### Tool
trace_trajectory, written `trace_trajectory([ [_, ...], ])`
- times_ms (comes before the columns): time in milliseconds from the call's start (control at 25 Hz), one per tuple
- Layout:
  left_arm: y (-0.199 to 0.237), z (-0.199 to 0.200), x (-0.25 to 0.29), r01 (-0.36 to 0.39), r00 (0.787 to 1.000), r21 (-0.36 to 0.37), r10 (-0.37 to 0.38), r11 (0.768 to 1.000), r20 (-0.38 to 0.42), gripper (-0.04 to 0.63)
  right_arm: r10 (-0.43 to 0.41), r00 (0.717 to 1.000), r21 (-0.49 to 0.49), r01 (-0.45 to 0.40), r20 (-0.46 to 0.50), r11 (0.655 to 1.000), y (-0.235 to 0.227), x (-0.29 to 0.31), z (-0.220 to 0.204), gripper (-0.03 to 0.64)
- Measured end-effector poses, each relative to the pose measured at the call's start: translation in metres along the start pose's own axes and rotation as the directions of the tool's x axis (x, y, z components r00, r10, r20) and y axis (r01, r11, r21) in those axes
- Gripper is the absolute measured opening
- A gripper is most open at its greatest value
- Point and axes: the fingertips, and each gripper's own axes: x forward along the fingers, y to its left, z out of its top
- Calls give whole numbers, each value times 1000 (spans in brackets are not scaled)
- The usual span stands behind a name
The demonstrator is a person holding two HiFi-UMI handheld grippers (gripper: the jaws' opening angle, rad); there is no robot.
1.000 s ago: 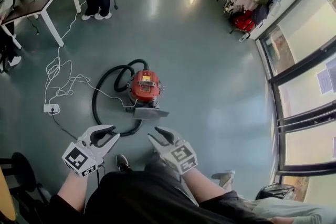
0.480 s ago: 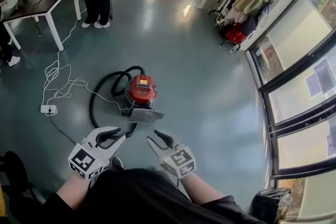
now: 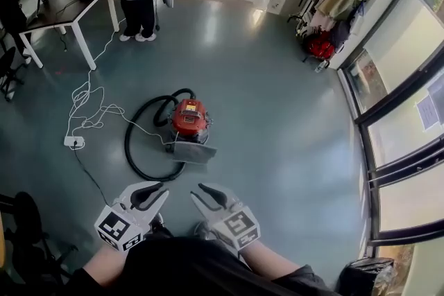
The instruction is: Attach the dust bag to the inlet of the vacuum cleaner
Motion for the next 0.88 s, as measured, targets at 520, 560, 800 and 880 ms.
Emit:
trace_trajectory([
  [520, -35, 13, -15, 139, 990, 43, -140, 989, 31, 29, -19, 997, -7, 20, 77, 1000, 44, -20, 25, 4],
  [560, -36, 11, -16, 147, 989, 36, -148, 989, 31, 25, -15, 997, -8, 16, 75, 1000, 48, -17, 24, -5],
  [800, -49, -4, -15, 213, 977, 37, -214, 976, 8, 17, -36, 995, -2, 36, 95, 999, 50, -13, 25, -6],
  [880, -50, -3, -17, 212, 977, 53, -212, 976, 3, 17, -27, 994, 1, 27, 105, 1000, 56, -10, 28, -6],
])
